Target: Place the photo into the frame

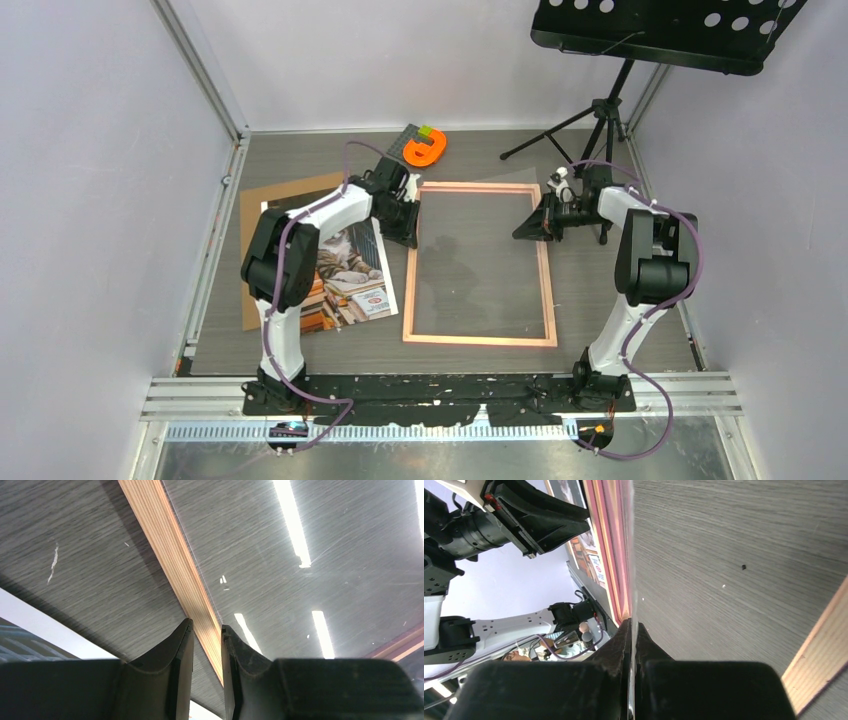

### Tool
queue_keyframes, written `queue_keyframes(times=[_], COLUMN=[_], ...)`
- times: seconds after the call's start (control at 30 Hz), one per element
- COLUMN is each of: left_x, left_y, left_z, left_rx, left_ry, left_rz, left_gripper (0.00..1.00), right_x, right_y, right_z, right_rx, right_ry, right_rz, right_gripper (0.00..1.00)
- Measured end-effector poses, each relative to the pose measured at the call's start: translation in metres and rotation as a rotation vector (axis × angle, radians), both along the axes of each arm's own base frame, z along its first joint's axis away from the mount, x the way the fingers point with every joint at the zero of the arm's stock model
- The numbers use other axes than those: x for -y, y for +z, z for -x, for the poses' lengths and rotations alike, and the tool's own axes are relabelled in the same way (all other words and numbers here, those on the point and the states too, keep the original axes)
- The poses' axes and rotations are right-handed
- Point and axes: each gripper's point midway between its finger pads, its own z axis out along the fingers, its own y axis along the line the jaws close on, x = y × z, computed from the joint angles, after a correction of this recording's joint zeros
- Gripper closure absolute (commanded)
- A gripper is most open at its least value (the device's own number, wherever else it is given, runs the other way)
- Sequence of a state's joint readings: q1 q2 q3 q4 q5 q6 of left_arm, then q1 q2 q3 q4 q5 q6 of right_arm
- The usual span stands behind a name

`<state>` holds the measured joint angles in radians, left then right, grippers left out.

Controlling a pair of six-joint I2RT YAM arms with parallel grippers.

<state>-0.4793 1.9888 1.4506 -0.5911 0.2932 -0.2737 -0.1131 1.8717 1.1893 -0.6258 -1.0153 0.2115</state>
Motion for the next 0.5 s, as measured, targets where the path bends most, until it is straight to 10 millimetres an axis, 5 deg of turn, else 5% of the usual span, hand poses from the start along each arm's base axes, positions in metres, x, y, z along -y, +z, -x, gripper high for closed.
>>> queue_keyframes(times=[0.5], left_x=[0.002], left_y=[-0.005], left_z=[0.003], left_rx=[-0.022], left_ry=[0.006], left_rz=[0.021], left_gripper=[0.79], right_x=[0.011], right_y=[-0.028], right_z=[-0.006], right_rx=[0.023], right_ry=[0.001], right_rz=[0.129], right_gripper=[0.94])
